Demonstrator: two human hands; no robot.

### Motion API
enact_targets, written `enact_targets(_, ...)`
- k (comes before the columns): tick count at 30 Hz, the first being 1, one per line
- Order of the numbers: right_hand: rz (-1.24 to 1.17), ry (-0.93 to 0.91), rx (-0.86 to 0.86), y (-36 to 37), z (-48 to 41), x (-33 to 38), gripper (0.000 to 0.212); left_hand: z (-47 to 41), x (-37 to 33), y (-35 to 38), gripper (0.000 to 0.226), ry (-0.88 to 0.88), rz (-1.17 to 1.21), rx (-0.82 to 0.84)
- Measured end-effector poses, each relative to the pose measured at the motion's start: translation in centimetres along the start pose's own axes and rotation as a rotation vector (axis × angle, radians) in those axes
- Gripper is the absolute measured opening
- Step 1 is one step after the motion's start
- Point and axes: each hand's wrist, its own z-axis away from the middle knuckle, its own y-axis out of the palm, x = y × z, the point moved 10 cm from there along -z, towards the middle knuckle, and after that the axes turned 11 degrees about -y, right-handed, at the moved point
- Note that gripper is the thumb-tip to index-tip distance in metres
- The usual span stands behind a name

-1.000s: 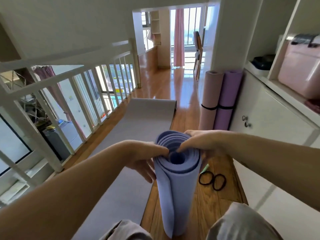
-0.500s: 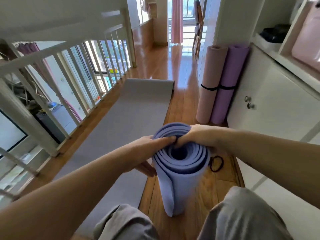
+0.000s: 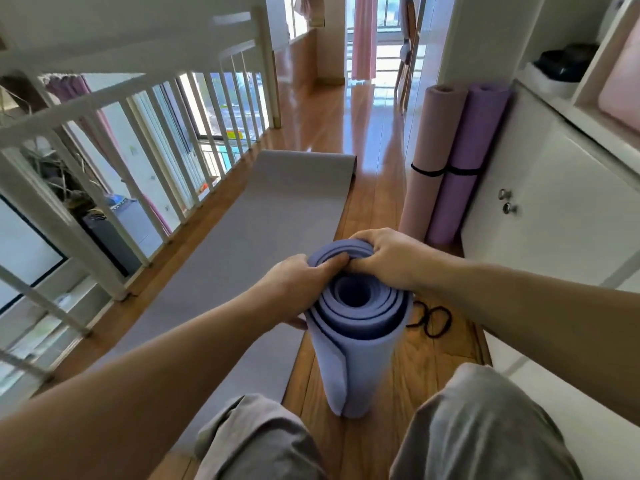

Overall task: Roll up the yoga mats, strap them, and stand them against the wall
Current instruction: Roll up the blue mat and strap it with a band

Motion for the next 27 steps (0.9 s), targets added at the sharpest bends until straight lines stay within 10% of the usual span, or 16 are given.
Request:
enact_targets(5,-0.280,0.026,-0.156,0.0,0.6,-1.1,0.015,1.6,1.7,2.4,0.043,-0.152,0.295,0.293)
enact_targets(10,-0.424,0.118,-0.202,-1.6,0.6,-2.6,0.031,2.0,-0.2,3.4,0.024,-0.023,0.448,0.235)
enact_targets(16,0.656,-0.573,-0.242,-4.8,3.0,5.3,0.014,1.5,-1.1,3.1,0.017,-0.029,0.462,0.209)
enact_targets(27,1.027,-0.312,-0.055,-1.7,0.2,4.6,0.023,0.1,-0.3,2.8,0.039,-0.102,0.531,0.135)
